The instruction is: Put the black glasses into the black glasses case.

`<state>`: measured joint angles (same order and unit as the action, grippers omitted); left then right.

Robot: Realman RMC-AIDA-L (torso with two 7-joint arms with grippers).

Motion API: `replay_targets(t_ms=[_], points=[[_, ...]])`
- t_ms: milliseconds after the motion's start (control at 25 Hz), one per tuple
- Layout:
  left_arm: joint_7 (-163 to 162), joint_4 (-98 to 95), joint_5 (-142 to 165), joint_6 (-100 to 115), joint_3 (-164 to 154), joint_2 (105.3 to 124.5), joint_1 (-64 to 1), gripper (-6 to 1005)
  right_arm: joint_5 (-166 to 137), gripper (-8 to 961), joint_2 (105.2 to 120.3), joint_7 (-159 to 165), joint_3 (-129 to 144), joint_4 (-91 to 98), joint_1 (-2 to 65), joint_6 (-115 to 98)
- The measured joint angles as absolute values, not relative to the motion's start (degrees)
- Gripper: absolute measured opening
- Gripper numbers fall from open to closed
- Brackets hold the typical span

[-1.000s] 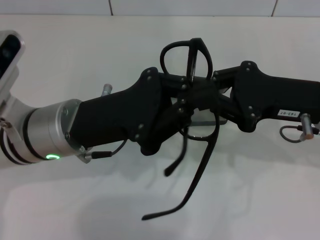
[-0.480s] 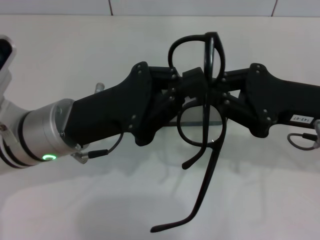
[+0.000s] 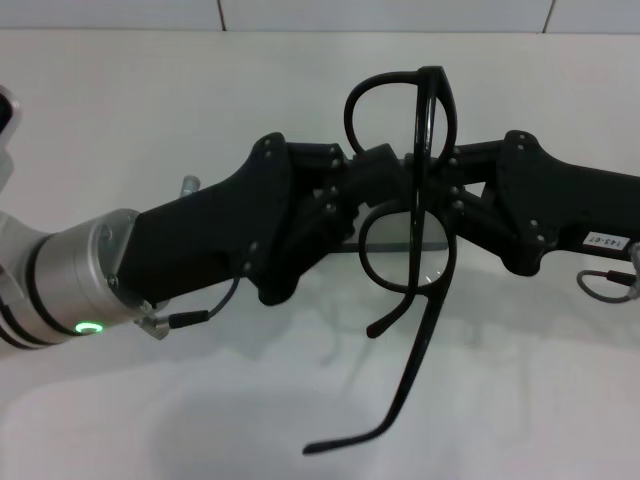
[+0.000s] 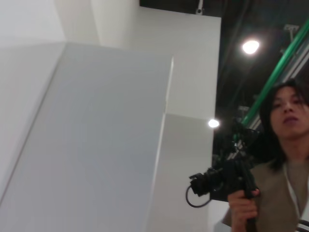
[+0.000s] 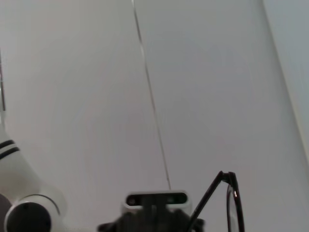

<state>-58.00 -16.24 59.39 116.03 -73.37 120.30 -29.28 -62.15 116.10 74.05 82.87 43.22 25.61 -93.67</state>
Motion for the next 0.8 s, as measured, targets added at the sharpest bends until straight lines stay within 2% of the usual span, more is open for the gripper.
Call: replay_targets(t_ms=[800], points=[[-57.04,-15.9,59.16,112.02,-75.83,120.41,-29.41,33,-59.97,94,116.19,73.56,83.4,40.76,29.51,-92.13]])
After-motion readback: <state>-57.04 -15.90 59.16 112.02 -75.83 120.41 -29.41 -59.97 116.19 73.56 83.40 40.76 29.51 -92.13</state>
